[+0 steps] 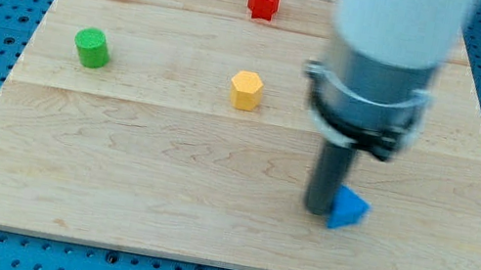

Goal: Slide the blue cube along with yellow hexagon to the center

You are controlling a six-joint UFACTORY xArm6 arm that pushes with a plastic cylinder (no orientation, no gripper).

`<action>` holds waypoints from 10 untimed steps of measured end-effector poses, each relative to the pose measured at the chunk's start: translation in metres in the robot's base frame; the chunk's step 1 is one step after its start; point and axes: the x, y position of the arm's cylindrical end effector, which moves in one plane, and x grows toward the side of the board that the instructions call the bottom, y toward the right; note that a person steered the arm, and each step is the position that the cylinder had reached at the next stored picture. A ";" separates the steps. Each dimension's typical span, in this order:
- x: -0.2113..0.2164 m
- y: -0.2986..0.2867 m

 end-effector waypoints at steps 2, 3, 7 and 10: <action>-0.008 -0.039; -0.009 -0.043; -0.054 0.003; -0.143 -0.034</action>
